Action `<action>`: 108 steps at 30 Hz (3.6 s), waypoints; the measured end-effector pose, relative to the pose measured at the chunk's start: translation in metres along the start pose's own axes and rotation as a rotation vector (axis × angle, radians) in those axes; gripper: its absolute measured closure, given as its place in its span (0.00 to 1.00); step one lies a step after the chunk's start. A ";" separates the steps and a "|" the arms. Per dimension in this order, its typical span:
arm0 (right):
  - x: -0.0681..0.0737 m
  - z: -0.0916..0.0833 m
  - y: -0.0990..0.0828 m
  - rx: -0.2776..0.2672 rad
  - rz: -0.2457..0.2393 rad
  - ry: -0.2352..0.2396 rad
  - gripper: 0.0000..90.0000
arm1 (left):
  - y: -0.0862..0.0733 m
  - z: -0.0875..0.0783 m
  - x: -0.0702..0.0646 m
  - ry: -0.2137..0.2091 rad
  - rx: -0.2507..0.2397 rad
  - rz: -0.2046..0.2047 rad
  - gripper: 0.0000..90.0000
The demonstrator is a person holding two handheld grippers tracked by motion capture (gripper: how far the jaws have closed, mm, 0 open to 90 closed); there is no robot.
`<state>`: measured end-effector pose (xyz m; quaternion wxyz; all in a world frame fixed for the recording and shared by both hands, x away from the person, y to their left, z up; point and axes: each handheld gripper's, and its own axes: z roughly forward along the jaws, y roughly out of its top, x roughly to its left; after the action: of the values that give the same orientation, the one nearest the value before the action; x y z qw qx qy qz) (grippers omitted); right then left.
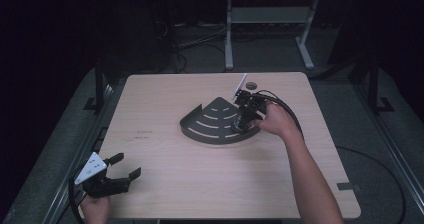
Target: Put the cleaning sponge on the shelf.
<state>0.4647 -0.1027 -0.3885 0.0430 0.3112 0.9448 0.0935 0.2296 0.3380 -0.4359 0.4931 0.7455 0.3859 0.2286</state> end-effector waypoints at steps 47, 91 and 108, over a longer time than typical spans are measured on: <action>0.007 -0.019 -0.068 -0.015 0.031 0.012 0.19 | 0.000 0.003 -0.003 -0.004 0.014 0.009 0.15; 0.024 -0.012 -0.123 -0.022 0.049 0.016 0.19 | 0.001 0.006 -0.005 -0.010 0.021 0.015 0.15; 0.032 -0.003 -0.151 -0.048 0.070 0.025 0.19 | 0.002 0.007 -0.006 -0.012 0.027 0.019 0.15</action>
<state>0.3512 -0.2036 -0.4166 0.0355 0.3419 0.9312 0.1217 0.2314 0.3294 -0.4369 0.4830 0.7570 0.3791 0.2236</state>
